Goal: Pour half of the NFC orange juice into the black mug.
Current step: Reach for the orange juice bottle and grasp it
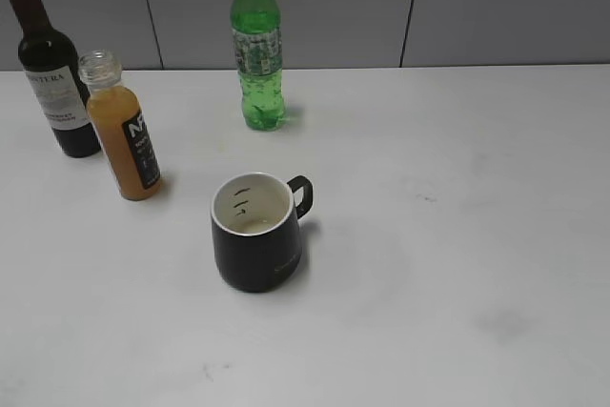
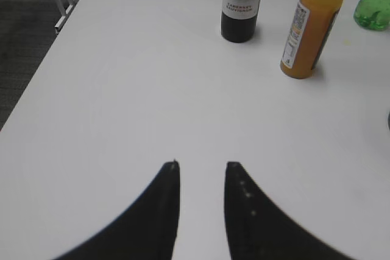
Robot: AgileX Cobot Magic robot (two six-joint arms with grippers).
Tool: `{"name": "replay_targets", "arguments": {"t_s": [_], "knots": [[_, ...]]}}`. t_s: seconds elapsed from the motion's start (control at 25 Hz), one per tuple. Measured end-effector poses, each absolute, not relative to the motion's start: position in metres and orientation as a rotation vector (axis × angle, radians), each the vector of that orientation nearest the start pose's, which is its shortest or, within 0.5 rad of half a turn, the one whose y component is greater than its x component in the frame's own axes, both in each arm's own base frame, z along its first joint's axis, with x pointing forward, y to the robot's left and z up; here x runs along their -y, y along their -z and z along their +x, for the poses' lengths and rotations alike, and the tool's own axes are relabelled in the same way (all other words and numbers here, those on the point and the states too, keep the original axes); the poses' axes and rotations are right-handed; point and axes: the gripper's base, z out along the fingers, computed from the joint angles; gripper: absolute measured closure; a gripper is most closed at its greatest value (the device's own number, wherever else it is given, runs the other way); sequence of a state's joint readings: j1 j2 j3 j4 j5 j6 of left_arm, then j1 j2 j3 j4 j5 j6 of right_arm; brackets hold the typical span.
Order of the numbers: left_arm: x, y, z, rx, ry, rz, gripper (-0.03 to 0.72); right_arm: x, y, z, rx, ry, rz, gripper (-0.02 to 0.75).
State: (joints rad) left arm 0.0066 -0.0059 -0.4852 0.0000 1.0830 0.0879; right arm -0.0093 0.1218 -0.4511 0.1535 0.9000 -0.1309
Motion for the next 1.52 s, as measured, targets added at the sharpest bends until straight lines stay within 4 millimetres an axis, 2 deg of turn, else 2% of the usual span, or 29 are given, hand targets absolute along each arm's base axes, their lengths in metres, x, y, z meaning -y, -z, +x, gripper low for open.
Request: {"name": "replay_targets", "arguments": {"t_s": [0.2,0.4,1.52], "knots": [[0.000,-0.271,-0.005,-2.075,-0.058,0.084,0.487,-0.008,-0.264,0.010,-1.994,-0.036,-0.069,0.143],[0.000,-0.271,-0.005,-2.075,-0.058,0.084,0.487,-0.006,-0.262,0.009,-2.004,-0.015,-0.026,0.143],[0.000,-0.271,-0.005,-2.075,-0.058,0.084,0.487,-0.006,-0.262,0.009,-2.006,-0.018,-0.018,0.143]]}}
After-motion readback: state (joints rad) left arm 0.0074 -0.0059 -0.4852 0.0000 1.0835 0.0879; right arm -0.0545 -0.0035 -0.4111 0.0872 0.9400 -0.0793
